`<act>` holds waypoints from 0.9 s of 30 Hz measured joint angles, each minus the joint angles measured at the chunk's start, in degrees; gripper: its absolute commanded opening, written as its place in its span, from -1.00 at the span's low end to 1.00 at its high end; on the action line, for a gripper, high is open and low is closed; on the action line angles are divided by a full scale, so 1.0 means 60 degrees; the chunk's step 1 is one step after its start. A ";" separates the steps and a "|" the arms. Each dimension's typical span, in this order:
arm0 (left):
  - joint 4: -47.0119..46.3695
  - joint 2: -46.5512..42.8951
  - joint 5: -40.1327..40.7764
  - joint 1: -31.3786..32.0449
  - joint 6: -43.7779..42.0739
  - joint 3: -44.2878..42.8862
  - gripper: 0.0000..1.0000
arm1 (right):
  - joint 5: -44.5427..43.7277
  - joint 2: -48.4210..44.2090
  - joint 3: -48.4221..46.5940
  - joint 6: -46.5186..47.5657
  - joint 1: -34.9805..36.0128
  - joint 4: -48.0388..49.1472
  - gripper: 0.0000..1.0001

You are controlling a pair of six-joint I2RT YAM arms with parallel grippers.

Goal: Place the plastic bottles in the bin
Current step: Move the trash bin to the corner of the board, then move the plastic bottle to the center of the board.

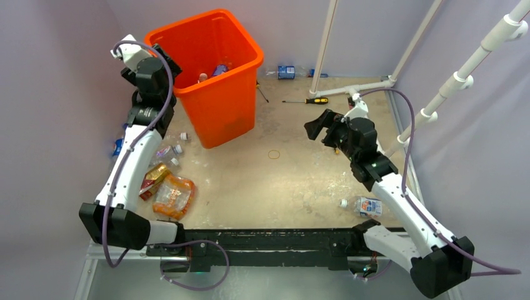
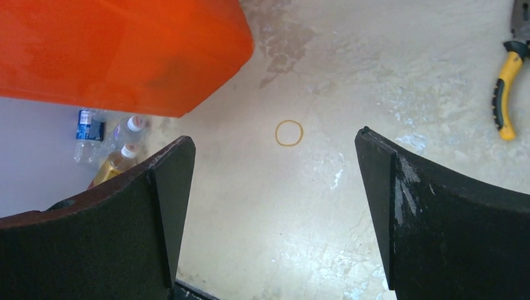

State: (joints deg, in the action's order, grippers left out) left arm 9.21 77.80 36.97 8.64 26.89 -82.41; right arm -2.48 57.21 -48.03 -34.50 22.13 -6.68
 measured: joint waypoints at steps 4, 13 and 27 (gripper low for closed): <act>0.0160 -0.0601 -0.0466 -0.0029 0.0488 0.0514 0.92 | -0.0310 -0.0459 0.0346 -0.0084 0.0000 -0.0146 0.98; 0.1107 -0.4029 -0.2033 0.0007 0.1577 0.2874 0.98 | -0.0554 0.0033 0.0892 -0.0550 0.0000 0.0106 0.98; 0.4921 -0.6765 -0.0044 0.0007 0.2328 0.4495 0.98 | 0.0055 0.1738 0.1974 -0.0601 0.1643 0.2364 0.98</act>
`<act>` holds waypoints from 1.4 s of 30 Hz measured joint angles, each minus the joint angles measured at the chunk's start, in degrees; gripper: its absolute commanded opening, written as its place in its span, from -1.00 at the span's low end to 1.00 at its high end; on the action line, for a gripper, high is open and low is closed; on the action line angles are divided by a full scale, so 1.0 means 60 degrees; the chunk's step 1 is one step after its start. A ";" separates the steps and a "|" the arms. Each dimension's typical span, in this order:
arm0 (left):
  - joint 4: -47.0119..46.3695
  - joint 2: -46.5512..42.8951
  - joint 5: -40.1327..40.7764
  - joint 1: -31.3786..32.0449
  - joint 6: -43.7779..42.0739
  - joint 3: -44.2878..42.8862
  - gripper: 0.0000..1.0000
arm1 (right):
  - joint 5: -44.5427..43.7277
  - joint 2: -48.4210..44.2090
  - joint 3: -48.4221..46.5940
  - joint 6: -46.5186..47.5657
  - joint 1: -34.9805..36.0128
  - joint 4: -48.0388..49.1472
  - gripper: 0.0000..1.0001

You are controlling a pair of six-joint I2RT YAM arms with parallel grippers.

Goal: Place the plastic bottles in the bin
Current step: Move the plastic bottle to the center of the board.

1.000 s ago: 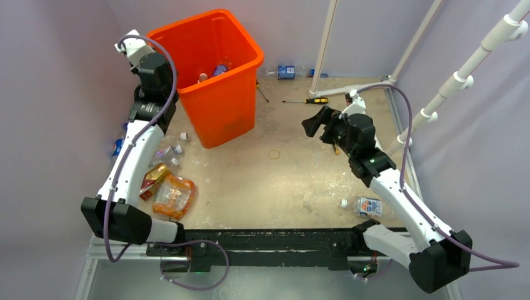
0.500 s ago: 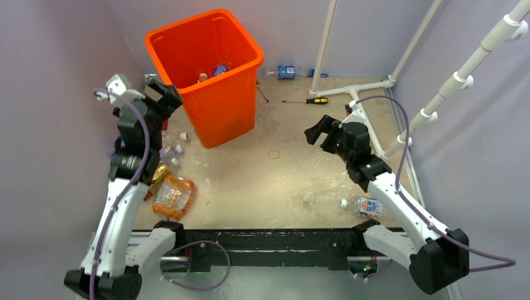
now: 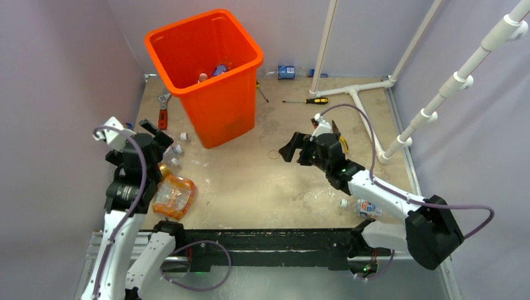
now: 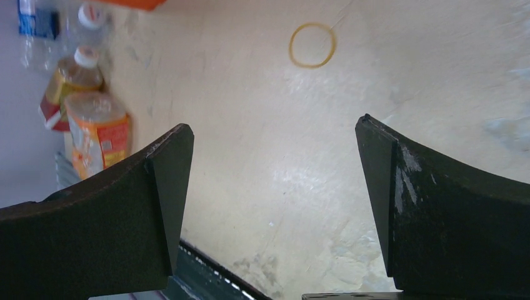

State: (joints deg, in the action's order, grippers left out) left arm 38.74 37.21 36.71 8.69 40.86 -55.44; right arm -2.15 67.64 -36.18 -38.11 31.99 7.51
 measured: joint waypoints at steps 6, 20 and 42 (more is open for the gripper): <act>0.0463 0.1508 0.0000 0.0000 0.0572 0.1592 0.98 | 0.0029 -0.0124 0.0707 -0.0026 0.0605 0.0670 0.98; 0.1290 0.3260 -0.0907 0.0871 0.2284 0.2422 0.98 | 0.1173 -0.0444 0.3024 -0.0758 0.0743 0.3144 0.98; -0.1311 0.2393 -0.1581 0.3300 0.3501 0.4790 -0.46 | 0.1537 0.0627 0.2612 -0.0794 0.2004 0.4065 0.98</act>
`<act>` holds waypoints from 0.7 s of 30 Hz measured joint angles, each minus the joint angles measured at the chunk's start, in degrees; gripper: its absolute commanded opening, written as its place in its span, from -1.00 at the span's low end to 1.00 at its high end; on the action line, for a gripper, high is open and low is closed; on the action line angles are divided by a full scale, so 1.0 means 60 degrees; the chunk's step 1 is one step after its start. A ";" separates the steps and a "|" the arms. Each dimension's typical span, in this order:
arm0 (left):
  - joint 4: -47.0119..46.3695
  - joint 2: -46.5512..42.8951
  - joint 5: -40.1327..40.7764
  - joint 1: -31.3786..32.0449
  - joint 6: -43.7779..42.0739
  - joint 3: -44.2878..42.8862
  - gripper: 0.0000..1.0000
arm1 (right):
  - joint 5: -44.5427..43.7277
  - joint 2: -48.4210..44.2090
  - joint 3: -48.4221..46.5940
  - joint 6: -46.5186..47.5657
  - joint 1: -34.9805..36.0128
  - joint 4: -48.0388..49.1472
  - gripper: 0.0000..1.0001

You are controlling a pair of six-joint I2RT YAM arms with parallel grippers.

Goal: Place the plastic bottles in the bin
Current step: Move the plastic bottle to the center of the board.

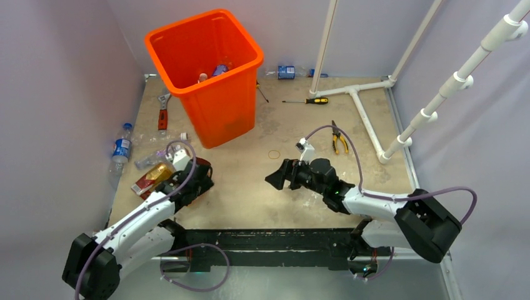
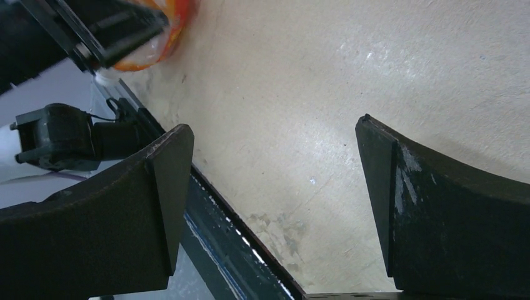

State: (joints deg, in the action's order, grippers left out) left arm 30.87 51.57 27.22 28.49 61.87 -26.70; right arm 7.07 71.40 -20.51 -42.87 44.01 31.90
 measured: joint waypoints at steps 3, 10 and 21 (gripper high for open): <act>-0.0393 0.0113 -0.0878 0.0758 0.0193 0.0423 -0.68 | -0.0211 -0.0357 0.0000 0.0029 0.0004 -0.0270 0.98; -0.0747 0.0280 -0.1373 0.2459 0.0506 0.0703 -0.92 | -0.0812 -0.1847 0.0098 0.0226 0.0004 -0.1173 0.98; 0.0678 -0.1406 0.1013 0.4965 0.1424 0.0007 0.97 | -0.1093 -0.2459 0.0193 0.0506 0.0004 -0.1683 0.98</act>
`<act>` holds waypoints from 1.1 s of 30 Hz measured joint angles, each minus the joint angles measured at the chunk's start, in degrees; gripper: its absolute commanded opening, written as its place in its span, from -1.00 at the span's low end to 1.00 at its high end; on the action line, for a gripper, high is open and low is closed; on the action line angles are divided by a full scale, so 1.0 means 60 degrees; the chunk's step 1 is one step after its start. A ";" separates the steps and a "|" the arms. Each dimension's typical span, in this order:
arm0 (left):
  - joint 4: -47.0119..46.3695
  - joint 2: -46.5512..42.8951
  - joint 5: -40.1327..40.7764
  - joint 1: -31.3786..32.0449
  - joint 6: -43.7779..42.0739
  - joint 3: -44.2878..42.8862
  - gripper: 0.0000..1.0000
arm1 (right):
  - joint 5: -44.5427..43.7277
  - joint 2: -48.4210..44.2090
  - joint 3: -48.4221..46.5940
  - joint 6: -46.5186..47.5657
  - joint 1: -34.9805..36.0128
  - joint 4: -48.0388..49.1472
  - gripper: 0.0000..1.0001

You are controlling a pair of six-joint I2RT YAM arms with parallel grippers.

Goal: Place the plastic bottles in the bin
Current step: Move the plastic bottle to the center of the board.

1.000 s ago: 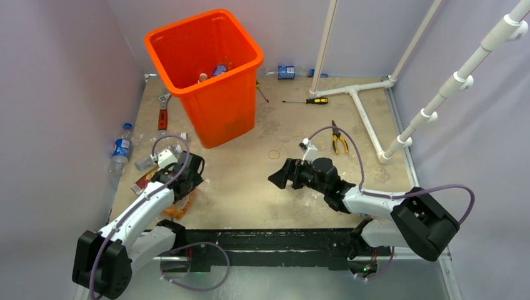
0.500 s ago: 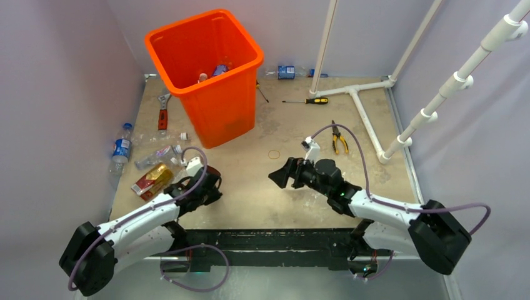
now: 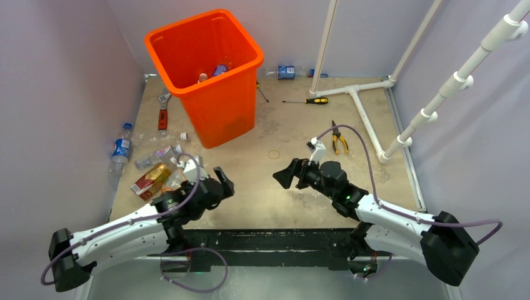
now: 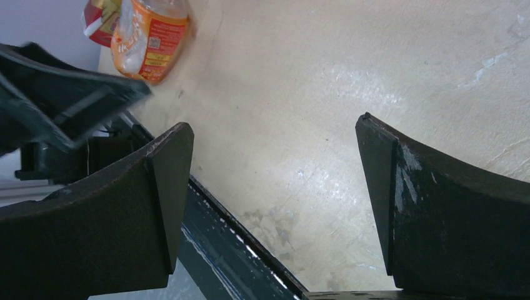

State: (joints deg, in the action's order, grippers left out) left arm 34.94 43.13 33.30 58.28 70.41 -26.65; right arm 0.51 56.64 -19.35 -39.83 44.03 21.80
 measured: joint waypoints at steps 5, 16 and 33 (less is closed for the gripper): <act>0.1716 -0.0918 0.2113 -0.0004 0.0991 -0.0794 0.98 | 0.0044 0.0222 0.0047 -0.0007 0.0000 0.0069 0.98; 0.0820 0.2098 0.1949 -0.4685 -0.1271 -0.1413 0.92 | 0.0262 0.0561 0.0087 -0.0015 0.0000 0.0514 0.98; -0.1610 0.3978 0.1810 -0.4768 -0.2182 -0.0925 -0.56 | 0.0328 -0.0007 0.0087 0.0018 0.0000 0.0186 0.98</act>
State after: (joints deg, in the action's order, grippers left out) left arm 25.28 67.00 44.16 29.67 57.32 -32.21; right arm 2.48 56.60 -18.83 -39.72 44.03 22.92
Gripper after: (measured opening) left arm 0.397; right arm 0.987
